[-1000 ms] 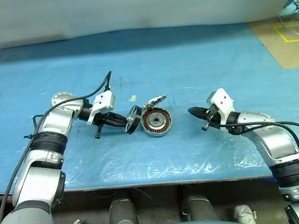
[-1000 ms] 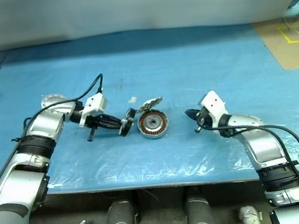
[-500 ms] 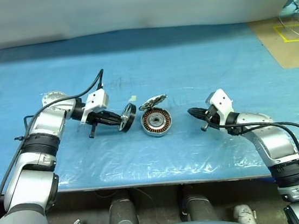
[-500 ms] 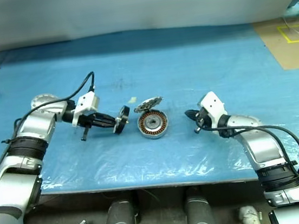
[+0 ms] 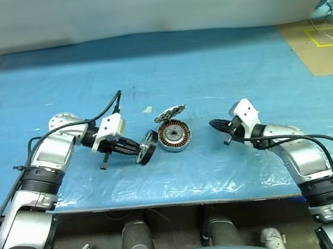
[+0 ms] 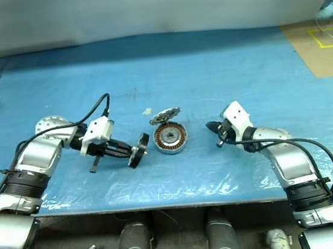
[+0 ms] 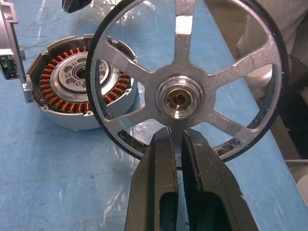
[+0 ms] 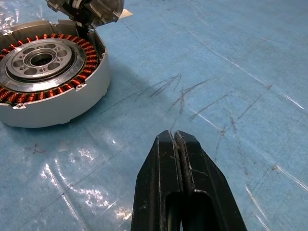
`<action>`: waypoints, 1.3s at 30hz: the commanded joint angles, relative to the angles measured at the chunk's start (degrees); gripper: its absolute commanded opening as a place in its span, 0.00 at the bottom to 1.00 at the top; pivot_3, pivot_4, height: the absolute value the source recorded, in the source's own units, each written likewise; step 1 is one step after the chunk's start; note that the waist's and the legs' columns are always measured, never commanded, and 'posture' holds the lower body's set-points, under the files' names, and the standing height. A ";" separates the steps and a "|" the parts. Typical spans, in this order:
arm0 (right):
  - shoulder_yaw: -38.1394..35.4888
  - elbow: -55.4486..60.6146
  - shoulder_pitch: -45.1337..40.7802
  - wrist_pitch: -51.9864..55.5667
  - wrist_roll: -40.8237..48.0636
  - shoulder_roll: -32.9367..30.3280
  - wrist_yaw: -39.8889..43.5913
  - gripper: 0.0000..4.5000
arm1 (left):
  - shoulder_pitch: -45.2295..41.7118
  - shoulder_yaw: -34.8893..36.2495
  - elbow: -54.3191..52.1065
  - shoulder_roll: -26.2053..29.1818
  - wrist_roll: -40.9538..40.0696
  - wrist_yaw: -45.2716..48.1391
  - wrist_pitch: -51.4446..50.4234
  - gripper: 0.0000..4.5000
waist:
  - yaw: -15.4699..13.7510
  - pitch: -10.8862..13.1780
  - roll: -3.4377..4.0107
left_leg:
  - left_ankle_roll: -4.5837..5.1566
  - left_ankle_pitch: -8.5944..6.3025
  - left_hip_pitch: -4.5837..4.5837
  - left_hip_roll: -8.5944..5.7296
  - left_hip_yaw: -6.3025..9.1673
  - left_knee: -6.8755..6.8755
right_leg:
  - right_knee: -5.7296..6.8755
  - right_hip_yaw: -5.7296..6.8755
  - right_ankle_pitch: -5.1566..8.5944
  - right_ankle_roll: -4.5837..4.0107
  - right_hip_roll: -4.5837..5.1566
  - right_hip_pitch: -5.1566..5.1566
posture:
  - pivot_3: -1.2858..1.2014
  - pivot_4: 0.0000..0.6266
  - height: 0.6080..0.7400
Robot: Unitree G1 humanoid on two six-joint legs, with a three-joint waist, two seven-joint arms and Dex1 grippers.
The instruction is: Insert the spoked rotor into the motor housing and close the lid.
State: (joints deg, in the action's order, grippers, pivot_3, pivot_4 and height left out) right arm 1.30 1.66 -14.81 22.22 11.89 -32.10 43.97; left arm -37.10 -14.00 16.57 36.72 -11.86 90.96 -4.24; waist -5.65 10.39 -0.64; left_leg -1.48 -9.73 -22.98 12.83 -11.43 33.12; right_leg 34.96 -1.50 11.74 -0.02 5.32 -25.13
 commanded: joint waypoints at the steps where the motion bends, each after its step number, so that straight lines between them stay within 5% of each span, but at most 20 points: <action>1: 0.11 0.57 -0.95 -1.03 0.11 0.15 0.25 0.00 | -3.68 -1.72 3.78 -2.14 3.26 -2.36 2.40 0.03 | -0.03 0.00 0.00 | 0.00 0.00 0.00 -0.01 0.00 0.03 | 0.00 0.00 0.00 0.00 0.00 0.01 | 0.52 0.24 1.00; 15: 0.01 2.02 0.46 0.00 1.21 0.01 1.34 0.00 | -18.09 -3.87 24.14 -11.26 10.51 -4.67 13.45 0.03 | -0.13 0.00 0.00 | 0.01 0.01 -0.05 -0.02 0.02 0.13 | 0.05 -0.01 0.00 0.00 -0.01 0.00 | 0.52 0.24 1.00; 39: -1.31 2.97 2.56 -2.74 9.77 1.67 11.17 0.00 | -20.77 -4.96 27.52 -14.66 16.17 -8.57 17.51 0.03 | -0.24 0.00 0.00 | 0.03 0.00 -0.04 0.00 0.04 0.19 | 0.12 -0.01 0.00 0.00 0.01 0.00 | 0.52 0.24 1.00</action>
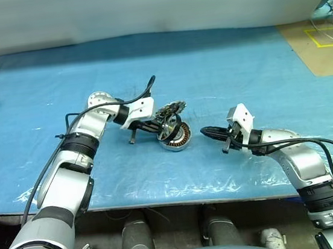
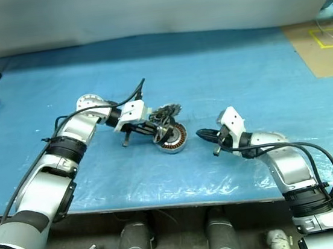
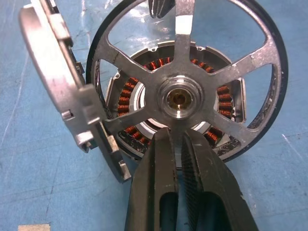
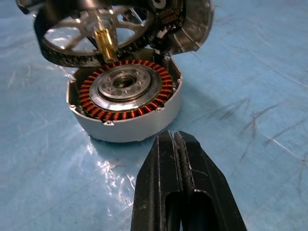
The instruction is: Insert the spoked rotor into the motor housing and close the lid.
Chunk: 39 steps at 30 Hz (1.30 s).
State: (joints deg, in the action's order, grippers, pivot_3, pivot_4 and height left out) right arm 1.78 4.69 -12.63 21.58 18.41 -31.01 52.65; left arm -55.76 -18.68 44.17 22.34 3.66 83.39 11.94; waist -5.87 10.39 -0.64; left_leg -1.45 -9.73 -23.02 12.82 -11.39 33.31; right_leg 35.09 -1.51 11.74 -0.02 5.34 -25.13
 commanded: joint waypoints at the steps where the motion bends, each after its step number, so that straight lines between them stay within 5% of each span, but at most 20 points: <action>1: -1.94 -0.58 0.52 -2.70 3.80 0.69 3.42 0.00 | -2.42 -0.38 0.27 -0.53 0.97 -1.27 1.71 0.03 | -0.04 0.00 0.00 | 0.00 0.00 0.00 0.00 0.00 0.00 | 0.00 0.00 0.00 0.00 0.00 0.00 | 0.52 0.24 1.00; 36: -0.95 -10.64 1.61 -12.48 1.45 3.00 6.10 0.00 | -6.23 -0.44 5.57 -0.76 3.27 -1.41 6.04 0.03 | -0.04 0.00 0.00 | 0.03 -0.02 -0.04 0.03 0.00 0.00 | -0.04 0.01 0.00 -0.01 0.01 -0.02 | 0.52 0.24 1.00; 39: -1.01 -10.22 1.85 -12.47 1.37 3.01 5.91 0.00 | -6.44 -0.52 6.01 -0.68 3.58 -1.76 6.94 0.18 | -0.03 0.00 0.00 | 0.03 -0.02 -0.04 0.01 0.00 0.00 | -0.05 0.01 0.00 -0.01 0.02 -0.01 | 0.52 0.24 1.00</action>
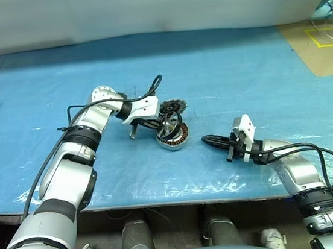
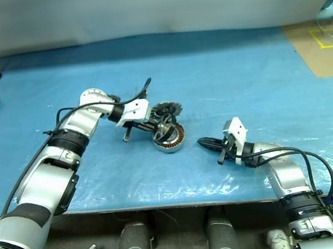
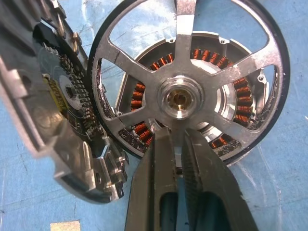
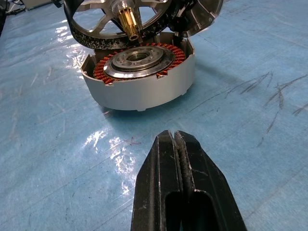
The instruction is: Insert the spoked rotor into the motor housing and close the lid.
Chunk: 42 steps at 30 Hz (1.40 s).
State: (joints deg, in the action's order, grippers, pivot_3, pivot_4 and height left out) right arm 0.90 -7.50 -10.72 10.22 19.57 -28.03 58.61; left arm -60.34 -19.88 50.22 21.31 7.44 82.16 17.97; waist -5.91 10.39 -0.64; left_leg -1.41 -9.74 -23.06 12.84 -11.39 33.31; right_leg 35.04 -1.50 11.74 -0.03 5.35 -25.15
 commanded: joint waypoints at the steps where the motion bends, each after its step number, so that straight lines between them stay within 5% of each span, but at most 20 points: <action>1: -0.17 2.10 0.05 -1.06 0.23 0.02 -0.07 0.00 | -1.90 0.59 0.08 0.43 0.13 -1.05 1.21 0.24 | 0.00 0.00 0.00 | 0.00 0.00 0.00 0.00 0.00 0.00 | -0.01 0.00 0.00 0.00 0.00 0.00 | 0.52 0.24 1.00; 5: -0.15 2.26 0.26 -0.99 0.13 0.02 -0.23 0.00 | -1.87 0.69 0.18 0.68 0.01 -1.49 2.18 0.54 | -0.01 0.00 0.00 | 0.00 0.00 0.00 0.01 0.00 -0.01 | -0.02 0.00 0.00 0.00 0.00 0.01 | 0.52 0.24 1.00; 20: -0.21 -0.39 -0.66 -2.27 -0.60 -0.14 0.31 0.00 | 1.86 8.03 -11.51 3.07 -12.53 5.07 -9.80 0.54 | 0.02 0.00 0.00 | 0.00 -0.01 -0.05 0.02 -0.01 -0.09 | -0.14 0.00 0.01 -0.01 0.00 -0.02 | 0.52 0.24 1.00; 42: -0.50 5.31 -1.15 1.23 0.42 -1.51 -0.12 0.00 | 19.08 11.35 -27.24 12.26 -18.53 2.68 -19.18 0.54 | 0.31 0.00 0.01 | -0.02 -0.01 -0.03 0.08 -0.04 -0.21 | -0.22 0.00 0.01 -0.01 -0.02 -0.04 | 0.52 0.24 1.00</action>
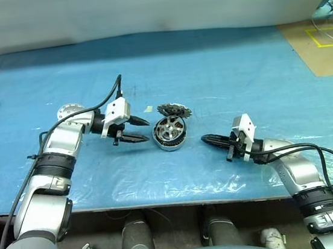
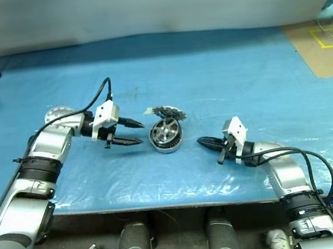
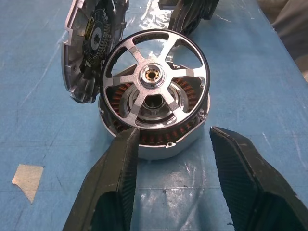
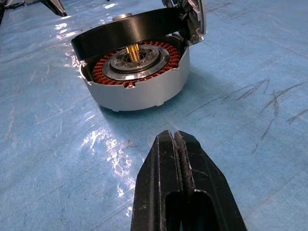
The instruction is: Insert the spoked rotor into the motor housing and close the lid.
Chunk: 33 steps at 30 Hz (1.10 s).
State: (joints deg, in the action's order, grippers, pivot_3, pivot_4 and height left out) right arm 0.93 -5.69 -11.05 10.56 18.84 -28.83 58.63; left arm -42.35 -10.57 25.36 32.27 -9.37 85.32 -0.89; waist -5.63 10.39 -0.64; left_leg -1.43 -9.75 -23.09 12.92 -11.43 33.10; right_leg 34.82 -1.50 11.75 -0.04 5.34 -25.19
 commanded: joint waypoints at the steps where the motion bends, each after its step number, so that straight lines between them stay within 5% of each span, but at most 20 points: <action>1: -0.66 4.29 -0.88 1.43 1.39 -0.88 -0.23 0.00 | 1.86 2.26 -2.60 1.52 -2.02 -0.48 -0.21 0.54 | 0.13 0.00 0.00 | -0.01 0.00 0.00 0.00 0.00 0.00 | 0.00 0.00 0.00 0.00 0.00 -0.01 | 0.52 0.24 1.00; 18: -1.28 14.83 -5.70 7.96 4.91 -5.99 0.69 0.00 | 11.97 6.05 0.84 -2.45 -6.57 -3.68 6.27 0.54 | 0.11 0.00 0.00 | -0.01 0.01 0.02 -0.01 -0.06 -0.03 | 0.01 -0.02 0.00 0.01 -0.02 -0.03 | 0.52 0.24 1.00; 33: 11.19 16.96 -16.52 14.41 -3.28 -5.31 -1.63 0.00 | 13.43 7.48 8.34 -6.25 -7.42 -3.61 11.25 0.54 | 0.12 0.00 0.00 | -0.03 0.01 0.07 0.00 -0.08 -0.03 | 0.07 -0.01 0.00 0.01 -0.03 -0.04 | 0.52 0.24 1.00</action>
State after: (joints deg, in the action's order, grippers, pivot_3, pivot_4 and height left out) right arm 12.00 8.67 -25.98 24.98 15.97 -34.29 57.12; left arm -29.06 -4.05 33.88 26.10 -16.22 81.97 9.53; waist -5.52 10.38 -0.63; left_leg -1.46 -9.74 -23.01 12.91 -11.51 33.08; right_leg 34.89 -1.51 11.75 -0.02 5.30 -25.22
